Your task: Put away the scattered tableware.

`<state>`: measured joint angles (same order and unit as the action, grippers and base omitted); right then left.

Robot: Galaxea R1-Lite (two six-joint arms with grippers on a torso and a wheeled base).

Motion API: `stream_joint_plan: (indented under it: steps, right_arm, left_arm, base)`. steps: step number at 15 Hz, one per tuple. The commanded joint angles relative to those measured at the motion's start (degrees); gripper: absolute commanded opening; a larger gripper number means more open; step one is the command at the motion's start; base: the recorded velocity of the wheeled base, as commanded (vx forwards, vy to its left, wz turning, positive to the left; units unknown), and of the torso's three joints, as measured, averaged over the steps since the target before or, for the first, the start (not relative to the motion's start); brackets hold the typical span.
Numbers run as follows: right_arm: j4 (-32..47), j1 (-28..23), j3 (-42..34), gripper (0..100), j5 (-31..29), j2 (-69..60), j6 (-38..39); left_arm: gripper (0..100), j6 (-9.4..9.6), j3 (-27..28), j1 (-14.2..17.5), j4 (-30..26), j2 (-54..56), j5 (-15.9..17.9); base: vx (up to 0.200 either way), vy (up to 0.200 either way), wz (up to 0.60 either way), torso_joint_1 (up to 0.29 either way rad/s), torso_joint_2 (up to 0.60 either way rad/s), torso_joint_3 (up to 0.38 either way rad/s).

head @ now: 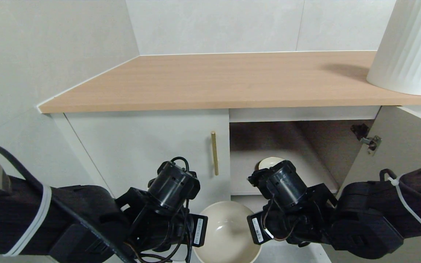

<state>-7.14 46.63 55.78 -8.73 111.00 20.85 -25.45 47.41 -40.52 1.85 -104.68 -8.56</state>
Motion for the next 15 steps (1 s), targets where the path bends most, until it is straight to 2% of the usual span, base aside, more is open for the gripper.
stream_joint_plan:
  steps: [1, 2, 3, 5, 7, 9, 12, 15]
  right_arm:
    - [0.11, 0.04, 0.03, 0, -0.15, 0.1, -0.02]
    - [0.11, 0.04, 0.03, 0, -0.15, -0.08, -0.02]
    - [0.11, 0.04, 0.11, 0, -0.15, -0.08, -0.02]
    - [0.11, 0.04, 0.03, 0, -0.15, -0.08, -0.02]
    - [0.11, -0.05, 0.03, 0, -0.15, -0.08, -0.02]
    - [0.11, -0.05, 0.03, 0, -0.15, 0.1, -0.02]
    - [0.11, -0.05, -0.06, 0, -0.15, 0.27, -0.19]
    - [0.2, -0.22, -0.06, 0, -0.15, 0.45, -0.28]
  left_arm:
    - [0, -0.12, 0.05, 0.0, -0.1, -0.26, -0.23]
    - [0, -1.09, 0.32, 0.0, -0.1, 0.18, -0.23]
    - [100, -1.18, 0.49, 0.09, -0.1, 0.44, -0.23]
    - [100, -1.26, 0.67, 0.09, -0.1, 0.27, -0.14]
    - [100, -2.76, 1.46, 0.18, -0.1, 0.27, -0.14]
    - [100, -3.02, 1.72, 0.27, -0.1, 0.27, -0.14]
    - [100, -3.29, 1.63, 0.79, 3.42, 0.53, -0.32]
    - [100, -4.52, 1.63, 1.94, 6.85, 2.2, -0.23]
  base:
    - [0.0, 0.0, 0.0, 0.0, 0.0, 0.0]
    - [0.0, 0.0, 0.0, 0.0, 0.0, 0.0]
    - [0.0, 0.0, 0.0, 0.0, 0.0, 0.0]
    - [0.0, 0.0, 0.0, 0.0, 0.0, 0.0]
    - [0.0, 0.0, 0.0, 0.0, 0.0, 0.0]
    - [0.0, 0.0, 0.0, 0.0, 0.0, 0.0]
    - [0.0, 0.0, 0.0, 0.0, 0.0, 0.0]
    - [0.0, 0.0, 0.0, 0.0, 0.0, 0.0]
